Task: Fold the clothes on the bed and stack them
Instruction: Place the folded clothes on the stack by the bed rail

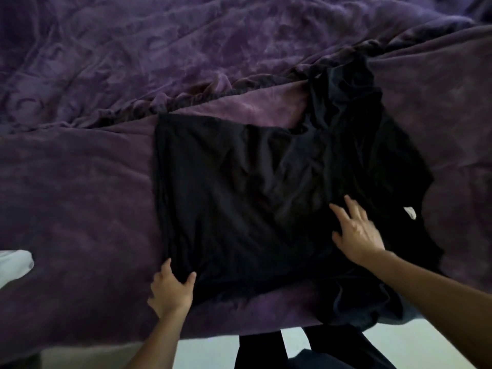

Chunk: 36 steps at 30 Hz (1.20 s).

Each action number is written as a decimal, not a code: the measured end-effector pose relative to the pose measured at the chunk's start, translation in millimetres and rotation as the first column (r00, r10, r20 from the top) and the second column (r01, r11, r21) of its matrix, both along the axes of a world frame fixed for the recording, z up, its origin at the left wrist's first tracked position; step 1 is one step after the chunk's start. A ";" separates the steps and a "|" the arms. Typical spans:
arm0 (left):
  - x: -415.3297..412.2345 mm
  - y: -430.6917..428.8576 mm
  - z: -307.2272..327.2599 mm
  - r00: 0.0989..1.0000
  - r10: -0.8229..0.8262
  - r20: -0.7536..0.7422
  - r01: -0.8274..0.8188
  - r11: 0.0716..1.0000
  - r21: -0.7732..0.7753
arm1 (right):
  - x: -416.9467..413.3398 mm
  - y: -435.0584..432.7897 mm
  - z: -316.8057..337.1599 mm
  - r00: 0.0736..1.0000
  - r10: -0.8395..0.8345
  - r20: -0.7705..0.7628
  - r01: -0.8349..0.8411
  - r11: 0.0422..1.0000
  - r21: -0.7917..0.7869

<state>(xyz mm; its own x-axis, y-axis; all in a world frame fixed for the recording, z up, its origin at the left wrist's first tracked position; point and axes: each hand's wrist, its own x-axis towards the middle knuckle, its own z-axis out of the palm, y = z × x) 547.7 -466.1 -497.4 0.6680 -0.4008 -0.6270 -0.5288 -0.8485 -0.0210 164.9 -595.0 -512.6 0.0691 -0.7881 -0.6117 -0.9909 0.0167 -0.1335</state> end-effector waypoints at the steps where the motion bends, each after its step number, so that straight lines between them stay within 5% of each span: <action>1: 1.8 6.8 1.3 0.999 0.015 -0.031 -0.015 1.000 0.003 | 0.4 15.2 2.2 1.000 0.019 0.009 -0.019 1.000 0.010; 6: -6.2 30.7 11.6 0.946 0.126 -0.300 -0.151 0.986 -0.062 | -7.1 98.5 24.0 0.997 0.068 0.049 -0.065 0.997 -0.048; 11: -23.3 52.3 -2.3 0.978 0.008 -0.208 -0.007 1.000 0.007 | -12.0 166.8 25.5 0.993 0.038 -0.114 -0.023 0.991 0.130; 13: -26.7 57.8 -3.1 0.984 0.001 -0.180 -0.029 0.987 -0.156 | -20.6 178.1 23.0 0.988 -0.003 -0.151 0.019 0.995 0.102; 16: -17.4 65.0 18.1 0.938 0.177 -0.297 -0.304 0.829 -0.469 | -37.9 176.2 36.9 0.937 -0.349 -0.024 0.345 0.932 -0.109; 19: -0.3 74.5 51.9 0.897 0.216 -0.385 -0.410 0.731 -0.545 | -53.2 172.0 66.9 0.890 -0.448 0.083 0.455 0.865 -0.210; 24: 25.0 98.4 79.4 0.995 0.095 -0.022 -0.095 0.913 -0.397 | -47.4 189.7 118.8 0.949 -0.249 0.195 0.307 0.869 -0.387; 26: 26.0 106.4 78.4 0.995 0.026 0.096 0.000 0.966 -0.260 | -32.2 206.4 118.2 0.986 -0.046 0.158 0.081 0.971 -0.223; 28: 17.3 111.9 73.3 0.979 -0.115 0.167 0.143 0.976 -0.162 | -22.1 226.7 102.0 0.988 0.058 0.142 -0.073 0.992 0.106; 29: 8.7 113.4 69.5 0.961 -0.207 0.184 0.234 0.962 -0.143 | -20.9 236.2 93.5 0.987 0.020 0.159 -0.047 0.984 0.173; 31: -14.4 114.0 57.2 0.898 -0.409 0.164 0.435 0.882 -0.180 | -27.0 243.0 77.8 0.956 -0.184 0.229 0.188 0.982 0.002; 33: -45.3 113.8 40.9 0.799 -0.591 0.113 0.596 0.752 -0.283 | -44.3 231.4 63.4 0.845 -0.461 0.270 0.523 0.818 -0.239; 36: -94.6 108.2 17.8 0.629 -0.774 0.076 0.728 0.552 -0.406 | -75.8 202.1 37.3 0.442 -0.847 0.295 0.896 0.431 -0.105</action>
